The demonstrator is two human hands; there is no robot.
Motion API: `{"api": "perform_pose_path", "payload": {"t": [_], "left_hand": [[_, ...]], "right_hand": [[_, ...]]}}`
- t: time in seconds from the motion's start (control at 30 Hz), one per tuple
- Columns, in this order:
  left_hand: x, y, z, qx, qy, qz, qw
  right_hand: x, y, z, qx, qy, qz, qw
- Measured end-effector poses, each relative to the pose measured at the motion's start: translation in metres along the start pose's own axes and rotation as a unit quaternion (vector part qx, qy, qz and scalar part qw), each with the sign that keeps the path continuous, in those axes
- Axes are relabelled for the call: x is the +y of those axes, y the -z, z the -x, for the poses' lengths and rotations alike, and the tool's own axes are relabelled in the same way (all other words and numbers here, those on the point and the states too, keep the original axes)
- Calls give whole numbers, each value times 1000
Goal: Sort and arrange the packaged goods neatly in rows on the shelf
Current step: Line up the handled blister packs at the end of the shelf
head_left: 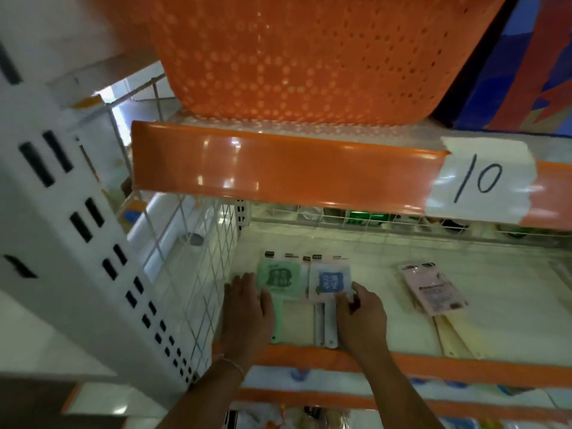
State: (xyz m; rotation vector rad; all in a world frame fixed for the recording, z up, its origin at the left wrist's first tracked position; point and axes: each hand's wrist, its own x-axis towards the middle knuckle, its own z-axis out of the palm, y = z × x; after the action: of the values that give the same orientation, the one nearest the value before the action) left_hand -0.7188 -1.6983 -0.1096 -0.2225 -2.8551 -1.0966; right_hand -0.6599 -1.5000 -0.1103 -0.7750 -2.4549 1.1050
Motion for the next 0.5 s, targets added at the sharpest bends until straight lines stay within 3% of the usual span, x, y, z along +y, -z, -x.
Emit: {"api": "perform_pose_path", "payload": {"t": [0.13,0.5], "left_hand": [[4,2,3,-23,2,-16,1000],[13,10,4,-1,23,36,999]], "right_hand": [[16,-15,-7,7,12,53,999],[12,-14,-6,-17,51,60,997]]}}
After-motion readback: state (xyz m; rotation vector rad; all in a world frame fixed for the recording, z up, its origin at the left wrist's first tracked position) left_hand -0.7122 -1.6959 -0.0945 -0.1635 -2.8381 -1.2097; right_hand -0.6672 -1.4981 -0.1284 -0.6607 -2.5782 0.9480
